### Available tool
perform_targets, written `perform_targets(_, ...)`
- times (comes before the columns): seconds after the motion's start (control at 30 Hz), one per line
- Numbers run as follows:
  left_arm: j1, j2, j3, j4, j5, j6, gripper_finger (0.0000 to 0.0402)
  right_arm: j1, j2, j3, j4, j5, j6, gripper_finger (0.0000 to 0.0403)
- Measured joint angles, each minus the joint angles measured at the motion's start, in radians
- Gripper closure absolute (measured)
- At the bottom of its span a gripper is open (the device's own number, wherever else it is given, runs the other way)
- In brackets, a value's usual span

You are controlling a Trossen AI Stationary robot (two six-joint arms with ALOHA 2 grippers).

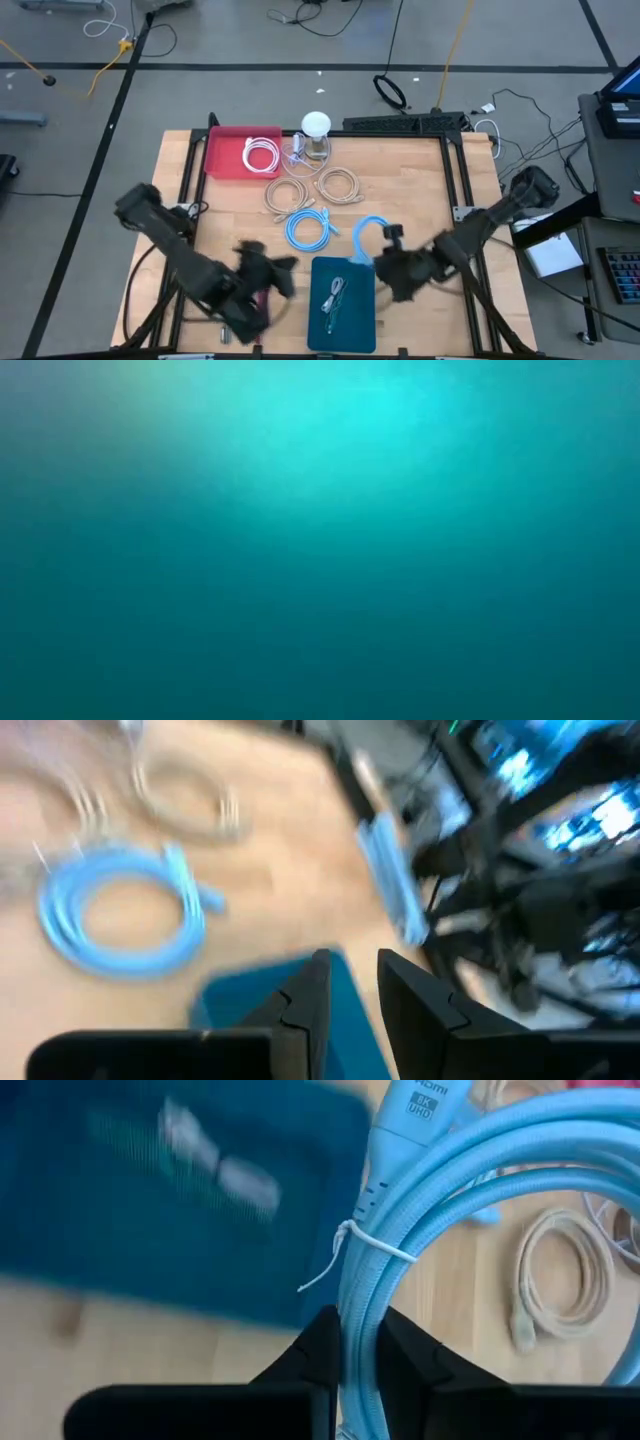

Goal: Pick & Place USB Port
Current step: Put the bottom blue HDMI cable into the red bin

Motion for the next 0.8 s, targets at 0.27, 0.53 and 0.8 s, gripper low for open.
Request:
perform_targets(0.27,-0.122,-0.228,0.001,-0.428,-0.176,-0.194,0.0314,-0.373,0.041,0.055,0.373,-0.118,-0.14,0.0372)
perform_targets(0.53,-0.169,-0.337,-0.022,-0.484,-0.172,-0.121,0.0314,-0.645,0.3,0.21,0.442,-0.365,-0.104,0.0372)
perform_targets(0.8,-0.044,-0.426,-0.137,-0.481,0.047,-0.084,0.0314,-0.62,0.552,0.629,0.253,-0.362,-0.205,0.0372)
